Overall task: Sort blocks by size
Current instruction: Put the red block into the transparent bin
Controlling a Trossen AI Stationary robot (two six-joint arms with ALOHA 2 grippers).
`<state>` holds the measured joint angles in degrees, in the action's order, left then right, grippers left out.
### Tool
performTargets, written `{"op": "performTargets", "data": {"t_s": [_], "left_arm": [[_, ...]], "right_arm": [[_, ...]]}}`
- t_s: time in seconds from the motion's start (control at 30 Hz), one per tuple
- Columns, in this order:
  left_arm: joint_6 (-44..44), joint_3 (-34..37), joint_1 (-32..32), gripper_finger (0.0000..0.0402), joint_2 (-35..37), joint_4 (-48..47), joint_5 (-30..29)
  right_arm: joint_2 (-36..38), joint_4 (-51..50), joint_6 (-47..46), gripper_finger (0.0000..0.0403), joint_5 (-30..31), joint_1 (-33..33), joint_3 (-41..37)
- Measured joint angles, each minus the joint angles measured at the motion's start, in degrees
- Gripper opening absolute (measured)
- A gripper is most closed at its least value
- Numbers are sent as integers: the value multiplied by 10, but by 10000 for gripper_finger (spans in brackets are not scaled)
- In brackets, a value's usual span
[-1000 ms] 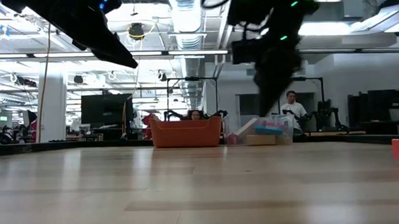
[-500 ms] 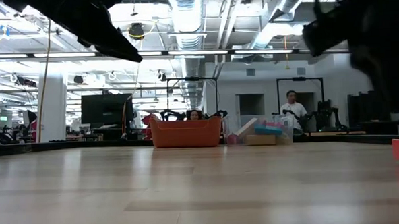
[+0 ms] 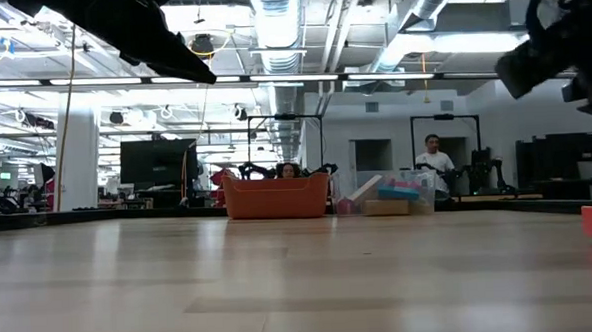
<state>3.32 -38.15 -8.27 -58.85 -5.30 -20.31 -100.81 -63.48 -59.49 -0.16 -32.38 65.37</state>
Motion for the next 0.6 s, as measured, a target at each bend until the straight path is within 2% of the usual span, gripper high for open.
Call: {"op": "performTargets", "data": {"t_s": [0.13, 0.33, 0.5, 0.6], "left_arm": [[20, 0, 0, 253, 0, 19, 1], [56, 0, 0, 253, -3, 63, 1], [84, 0, 1, 253, -4, 91, 1], [77, 0, 1, 253, -4, 82, 1]], "right_arm": [[-8, -39, 36, 213, 46, 28, -1], [10, 7, 153, 204, 144, 126, -1], [28, 141, 300, 198, 155, 214, -1], [58, 122, 327, 195, 155, 236, 1]]}}
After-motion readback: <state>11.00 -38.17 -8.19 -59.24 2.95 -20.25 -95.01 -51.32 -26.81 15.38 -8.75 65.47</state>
